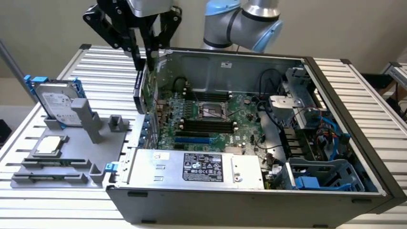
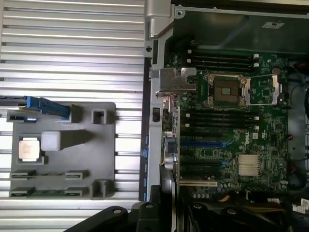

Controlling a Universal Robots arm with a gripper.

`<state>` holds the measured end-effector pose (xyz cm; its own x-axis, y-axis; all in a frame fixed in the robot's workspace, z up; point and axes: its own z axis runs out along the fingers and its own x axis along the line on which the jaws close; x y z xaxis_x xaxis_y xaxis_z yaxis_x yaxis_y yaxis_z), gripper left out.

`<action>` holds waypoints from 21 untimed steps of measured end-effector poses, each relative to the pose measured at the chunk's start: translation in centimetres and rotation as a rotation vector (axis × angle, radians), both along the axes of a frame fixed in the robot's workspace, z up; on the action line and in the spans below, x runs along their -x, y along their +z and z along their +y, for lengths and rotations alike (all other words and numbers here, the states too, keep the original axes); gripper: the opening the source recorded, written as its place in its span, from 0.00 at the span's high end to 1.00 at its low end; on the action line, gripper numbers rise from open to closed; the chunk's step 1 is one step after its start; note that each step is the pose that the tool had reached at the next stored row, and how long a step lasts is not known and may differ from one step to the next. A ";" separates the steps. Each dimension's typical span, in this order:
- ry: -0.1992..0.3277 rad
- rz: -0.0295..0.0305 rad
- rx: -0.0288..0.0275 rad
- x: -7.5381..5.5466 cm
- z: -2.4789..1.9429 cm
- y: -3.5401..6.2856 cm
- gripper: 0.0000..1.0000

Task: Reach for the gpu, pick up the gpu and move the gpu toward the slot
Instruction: 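Pick up the gpu and move the gpu toward the slot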

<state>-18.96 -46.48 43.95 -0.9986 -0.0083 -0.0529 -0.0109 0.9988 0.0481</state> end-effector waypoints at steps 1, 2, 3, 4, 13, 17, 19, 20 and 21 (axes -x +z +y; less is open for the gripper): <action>0.000 0.0009 -0.0003 -0.4 0.00 0.00 0.74; 0.000 0.0018 -0.0005 -0.9 0.00 0.00 0.74; 0.000 0.0030 -0.0007 -1.3 0.00 0.00 0.74; 0.000 0.0042 -0.0007 -1.8 0.00 0.00 0.74; 0.000 0.0184 -0.0007 -5.9 0.00 0.00 0.74; 0.000 0.0259 -0.0007 -7.7 0.00 -0.01 0.74; 0.000 0.0297 -0.0007 -8.6 0.00 -0.04 0.74; 0.000 0.0314 -0.0007 -9.1 0.00 -0.07 0.74; 0.000 0.0332 -0.0007 -9.5 0.01 -0.11 0.74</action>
<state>-9.43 -46.47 43.84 -0.9998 -0.0083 -0.0198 -0.0093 0.9987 0.0492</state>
